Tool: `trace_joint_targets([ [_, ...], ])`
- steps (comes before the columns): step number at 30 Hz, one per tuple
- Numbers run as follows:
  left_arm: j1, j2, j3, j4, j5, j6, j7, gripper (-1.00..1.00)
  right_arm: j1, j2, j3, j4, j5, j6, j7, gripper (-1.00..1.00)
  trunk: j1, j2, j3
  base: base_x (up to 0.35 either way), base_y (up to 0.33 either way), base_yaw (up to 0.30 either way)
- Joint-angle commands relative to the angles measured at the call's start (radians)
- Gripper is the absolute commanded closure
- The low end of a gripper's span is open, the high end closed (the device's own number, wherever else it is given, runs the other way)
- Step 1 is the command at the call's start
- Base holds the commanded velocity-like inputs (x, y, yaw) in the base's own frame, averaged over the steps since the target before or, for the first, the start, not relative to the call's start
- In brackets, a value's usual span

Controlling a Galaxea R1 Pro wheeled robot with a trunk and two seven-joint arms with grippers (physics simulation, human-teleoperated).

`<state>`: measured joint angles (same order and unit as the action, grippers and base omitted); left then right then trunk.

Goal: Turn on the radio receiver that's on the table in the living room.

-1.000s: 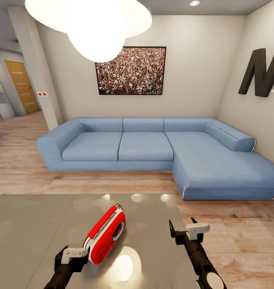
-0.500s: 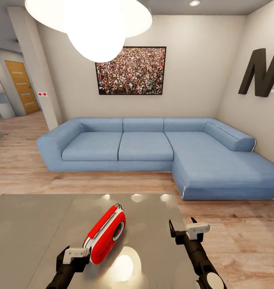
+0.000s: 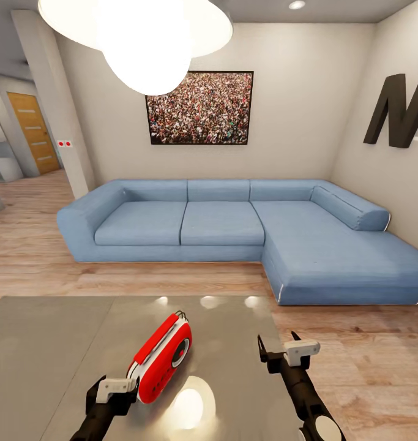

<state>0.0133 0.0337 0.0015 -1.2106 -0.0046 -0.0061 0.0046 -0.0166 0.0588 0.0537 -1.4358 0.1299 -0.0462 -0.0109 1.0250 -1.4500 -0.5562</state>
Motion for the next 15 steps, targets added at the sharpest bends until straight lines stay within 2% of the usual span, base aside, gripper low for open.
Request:
trace_joint_targets([
  [1, 0.0, 0.0, 0.0, 0.0, 0.0, 0.0, 0.0, -1.0, 0.0, 0.0, 0.0, 0.0, 0.0, 0.0, 0.0, -1.0, 0.0, 0.0, 0.0, 0.0, 0.0, 0.0],
  [15, 0.0, -0.002, 0.001, -0.002, 0.0, 0.0, 0.001, -1.0, 0.0, -0.001, 0.0, 0.0, 0.0, -0.001, -0.001, -1.0, 0.0, 0.0, 0.0, 0.0, 0.0, 0.0],
])
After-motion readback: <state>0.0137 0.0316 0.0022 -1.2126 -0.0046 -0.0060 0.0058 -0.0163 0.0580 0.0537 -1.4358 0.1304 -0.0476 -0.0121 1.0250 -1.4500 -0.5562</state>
